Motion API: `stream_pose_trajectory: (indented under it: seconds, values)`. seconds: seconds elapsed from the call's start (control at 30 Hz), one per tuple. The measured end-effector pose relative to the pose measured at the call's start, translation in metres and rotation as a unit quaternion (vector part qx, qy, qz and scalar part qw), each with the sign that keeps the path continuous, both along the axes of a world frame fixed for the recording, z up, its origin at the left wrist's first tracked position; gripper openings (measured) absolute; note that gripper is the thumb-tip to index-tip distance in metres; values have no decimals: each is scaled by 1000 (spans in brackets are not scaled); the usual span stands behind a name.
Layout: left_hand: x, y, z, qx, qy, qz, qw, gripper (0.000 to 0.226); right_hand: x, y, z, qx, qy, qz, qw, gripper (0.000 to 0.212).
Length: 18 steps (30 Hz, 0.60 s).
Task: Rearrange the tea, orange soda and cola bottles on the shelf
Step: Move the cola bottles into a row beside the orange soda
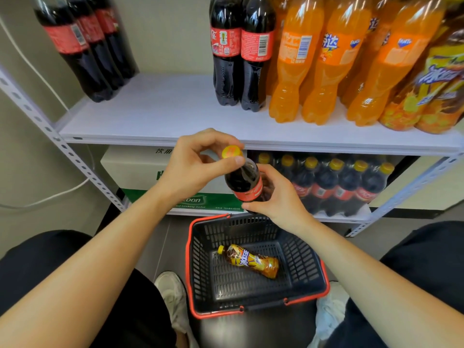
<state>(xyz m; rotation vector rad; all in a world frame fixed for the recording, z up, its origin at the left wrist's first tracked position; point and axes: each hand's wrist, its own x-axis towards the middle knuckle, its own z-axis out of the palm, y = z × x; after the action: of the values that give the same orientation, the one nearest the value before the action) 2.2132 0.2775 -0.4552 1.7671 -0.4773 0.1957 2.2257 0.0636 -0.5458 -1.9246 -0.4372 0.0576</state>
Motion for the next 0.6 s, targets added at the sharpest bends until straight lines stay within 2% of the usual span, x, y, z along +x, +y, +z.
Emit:
stream_pose_trajectory:
  seconds: [0.17, 0.3, 0.47, 0.6]
  values:
    - [0, 2, -3, 20, 25, 41, 999, 9, 2, 0, -2, -34, -21, 1, 999, 75]
    - [1, 3, -2, -46, 72, 46, 995, 14, 2, 0, -3, -43, -30, -1, 999, 73]
    - [3, 7, -1, -111, 109, -27, 987, 15, 3, 1, -2, 3, -4, -8, 1000, 76]
    - [4, 7, -3, -144, 92, -55, 984, 26, 3, 3, 0, 49, 16, -9, 999, 74]
